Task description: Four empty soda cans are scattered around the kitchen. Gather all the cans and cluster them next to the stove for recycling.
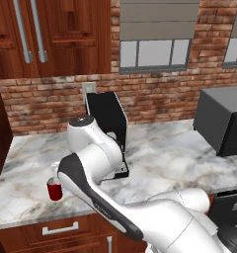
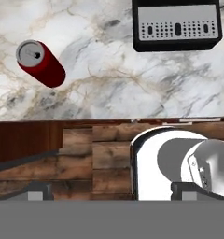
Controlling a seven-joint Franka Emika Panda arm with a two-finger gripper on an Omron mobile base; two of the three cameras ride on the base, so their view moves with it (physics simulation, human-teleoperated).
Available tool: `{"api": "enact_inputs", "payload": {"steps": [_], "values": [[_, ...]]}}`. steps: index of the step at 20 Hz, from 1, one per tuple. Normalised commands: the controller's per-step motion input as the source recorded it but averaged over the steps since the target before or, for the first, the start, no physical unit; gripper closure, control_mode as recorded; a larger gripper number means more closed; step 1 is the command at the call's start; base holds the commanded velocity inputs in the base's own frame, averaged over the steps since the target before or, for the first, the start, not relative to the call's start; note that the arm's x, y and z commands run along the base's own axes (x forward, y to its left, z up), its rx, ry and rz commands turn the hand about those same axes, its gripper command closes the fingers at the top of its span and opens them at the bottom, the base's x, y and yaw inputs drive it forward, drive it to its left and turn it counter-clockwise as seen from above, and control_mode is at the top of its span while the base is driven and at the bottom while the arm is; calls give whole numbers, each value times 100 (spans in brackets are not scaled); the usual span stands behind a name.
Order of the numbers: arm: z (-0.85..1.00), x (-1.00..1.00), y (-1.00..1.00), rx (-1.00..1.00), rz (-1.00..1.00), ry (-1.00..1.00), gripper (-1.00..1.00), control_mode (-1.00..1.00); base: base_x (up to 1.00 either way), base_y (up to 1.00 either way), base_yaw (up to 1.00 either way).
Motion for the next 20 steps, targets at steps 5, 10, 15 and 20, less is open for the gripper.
{"api": "enact_inputs", "payload": {"steps": [5, 10, 15, 20], "values": [[-26, 44, 84, -1, 0, 7, -100, -100, 0, 0, 0], [-15, 51, 60, 0, 1, 5, -100, -100, 0, 0, 0], [-25, 37, 16, 0, 0, -8, -100, -100, 0, 0, 0], [-26, 27, 0, 0, 0, -11, -100, -100, 0, 0, 0]]}}
